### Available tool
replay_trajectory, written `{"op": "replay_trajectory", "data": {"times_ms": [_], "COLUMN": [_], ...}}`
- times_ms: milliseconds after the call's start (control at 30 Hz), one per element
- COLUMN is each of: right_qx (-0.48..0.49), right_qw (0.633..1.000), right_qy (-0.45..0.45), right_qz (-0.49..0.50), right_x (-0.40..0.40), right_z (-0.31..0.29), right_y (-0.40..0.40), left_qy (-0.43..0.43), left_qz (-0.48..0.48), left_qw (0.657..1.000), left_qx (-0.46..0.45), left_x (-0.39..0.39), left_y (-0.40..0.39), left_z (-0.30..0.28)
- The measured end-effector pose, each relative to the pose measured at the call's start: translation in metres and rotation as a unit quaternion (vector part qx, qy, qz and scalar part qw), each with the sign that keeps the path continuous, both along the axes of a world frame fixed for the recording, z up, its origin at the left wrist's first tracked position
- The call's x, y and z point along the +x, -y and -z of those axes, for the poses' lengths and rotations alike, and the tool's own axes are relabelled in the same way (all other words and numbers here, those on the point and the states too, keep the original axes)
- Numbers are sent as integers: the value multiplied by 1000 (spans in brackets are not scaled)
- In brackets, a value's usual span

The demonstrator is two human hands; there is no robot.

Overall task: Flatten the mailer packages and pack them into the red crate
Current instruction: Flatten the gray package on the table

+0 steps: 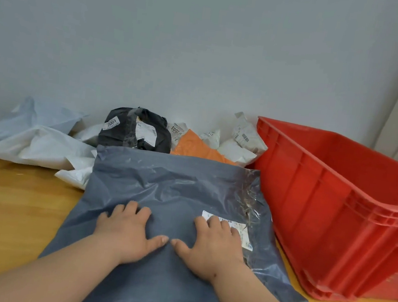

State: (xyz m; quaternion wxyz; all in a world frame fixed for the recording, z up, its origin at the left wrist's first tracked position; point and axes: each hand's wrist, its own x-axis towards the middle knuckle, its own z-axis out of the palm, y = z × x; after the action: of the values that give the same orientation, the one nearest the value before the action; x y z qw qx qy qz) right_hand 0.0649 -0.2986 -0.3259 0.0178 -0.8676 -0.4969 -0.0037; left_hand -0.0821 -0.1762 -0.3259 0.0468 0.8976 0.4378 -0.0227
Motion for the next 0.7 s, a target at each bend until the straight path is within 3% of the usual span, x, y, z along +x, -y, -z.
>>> {"op": "replay_trajectory", "data": {"times_ms": [67, 233, 333, 500, 700], "right_qx": [-9, -94, -104, -113, -138], "right_qw": [1000, 992, 991, 990, 986], "right_qy": [-23, -80, -81, -85, -91], "right_qz": [-9, -16, -17, -16, -30], "right_x": [3, 12, 15, 17, 22], "right_z": [2, 21, 23, 20, 6], "right_y": [-9, -16, -20, -25, -31], "left_qy": [6, -73, -88, -26, -72], "left_qz": [13, 12, 20, 26, 14], "left_qw": [1000, 993, 992, 999, 993], "left_qx": [-1, -94, -89, -22, -88], "left_x": [7, 14, 21, 30, 34], "left_y": [-7, -18, -25, -27, -30], "left_z": [1, 13, 4, 6, 20]}}
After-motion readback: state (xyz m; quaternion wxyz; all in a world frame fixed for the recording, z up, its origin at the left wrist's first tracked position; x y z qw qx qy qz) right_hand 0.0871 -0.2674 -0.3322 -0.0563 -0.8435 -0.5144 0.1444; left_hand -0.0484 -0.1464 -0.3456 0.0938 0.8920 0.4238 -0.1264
